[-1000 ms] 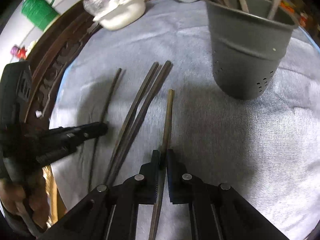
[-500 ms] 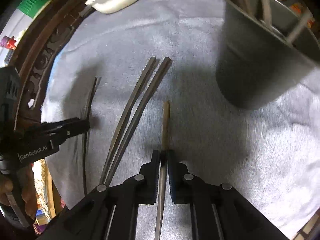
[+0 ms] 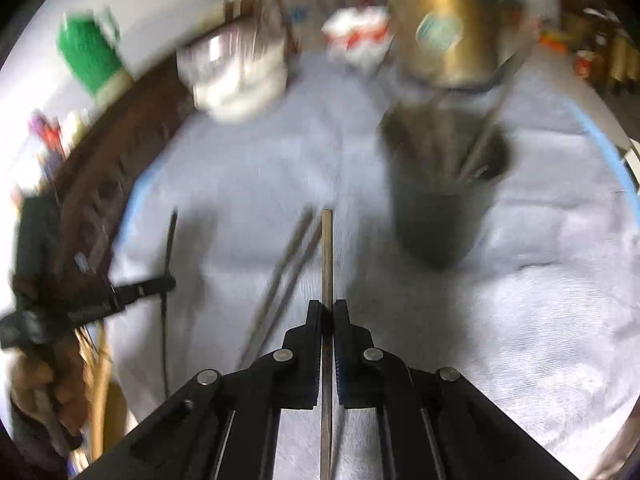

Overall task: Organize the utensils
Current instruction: 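Lift both held chopsticks up toward the grey cup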

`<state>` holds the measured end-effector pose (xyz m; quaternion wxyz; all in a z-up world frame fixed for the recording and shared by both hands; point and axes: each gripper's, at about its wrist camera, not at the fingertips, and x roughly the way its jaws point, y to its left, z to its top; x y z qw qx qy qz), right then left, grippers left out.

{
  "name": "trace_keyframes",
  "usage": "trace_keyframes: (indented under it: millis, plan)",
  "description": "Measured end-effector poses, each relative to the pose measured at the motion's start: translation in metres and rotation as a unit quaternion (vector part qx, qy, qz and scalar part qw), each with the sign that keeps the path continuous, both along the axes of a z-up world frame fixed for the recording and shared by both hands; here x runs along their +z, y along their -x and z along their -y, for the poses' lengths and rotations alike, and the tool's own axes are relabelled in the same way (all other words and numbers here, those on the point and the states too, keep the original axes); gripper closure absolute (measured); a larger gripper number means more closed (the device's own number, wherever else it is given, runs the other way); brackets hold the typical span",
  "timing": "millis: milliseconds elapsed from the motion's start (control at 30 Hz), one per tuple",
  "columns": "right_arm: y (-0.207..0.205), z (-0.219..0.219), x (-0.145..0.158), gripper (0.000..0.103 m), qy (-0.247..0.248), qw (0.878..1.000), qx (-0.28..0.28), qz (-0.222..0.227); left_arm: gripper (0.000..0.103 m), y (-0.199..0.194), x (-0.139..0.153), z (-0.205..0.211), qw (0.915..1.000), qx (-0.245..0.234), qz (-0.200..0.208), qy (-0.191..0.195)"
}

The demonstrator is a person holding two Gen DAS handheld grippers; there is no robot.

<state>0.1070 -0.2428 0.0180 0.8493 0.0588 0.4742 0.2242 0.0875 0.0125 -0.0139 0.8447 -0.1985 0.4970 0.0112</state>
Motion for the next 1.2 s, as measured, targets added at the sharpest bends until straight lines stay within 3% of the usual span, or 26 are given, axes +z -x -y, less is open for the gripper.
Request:
trace_keyframes:
  millis: [133, 200, 300, 400, 467, 633, 967, 1200]
  plan:
    - [0.016, 0.025, 0.034, 0.097, -0.02, 0.993, -0.058, 0.102, 0.098, 0.016, 0.03, -0.011, 0.9944, 0.024, 0.101, -0.022]
    - [0.021, 0.029, 0.044, 0.097, -0.012, 0.985, -0.083, 0.154, 0.098, 0.022, 0.043, 0.0, 0.984, 0.038, 0.162, -0.064]
    - [0.025, 0.035, 0.05, 0.097, -0.011, 0.974, -0.108, 0.199, 0.098, 0.029, 0.052, 0.001, 0.97, 0.056, 0.221, -0.084]
    - [0.031, 0.035, 0.051, 0.097, 0.003, 0.964, -0.121, 0.236, 0.098, 0.036, 0.047, 0.005, 0.9578, 0.071, 0.254, -0.115]
    - [0.035, 0.027, 0.046, 0.097, 0.021, 0.961, -0.115, 0.249, 0.098, 0.044, 0.047, 0.006, 0.9518, 0.074, 0.262, -0.14]
    - [0.054, 0.023, 0.047, 0.097, 0.026, 0.96, -0.103, 0.26, 0.097, 0.064, 0.045, 0.002, 0.945, 0.08, 0.276, -0.157]
    - [0.105, 0.045, 0.061, 0.097, -0.002, 0.961, -0.104, 0.257, 0.096, 0.126, 0.056, -0.002, 0.9455, 0.072, 0.292, -0.124]
    - [0.104, 0.052, 0.063, 0.097, -0.019, 0.962, -0.116, 0.247, 0.097, 0.125, 0.061, -0.006, 0.9523, 0.074, 0.283, -0.085]
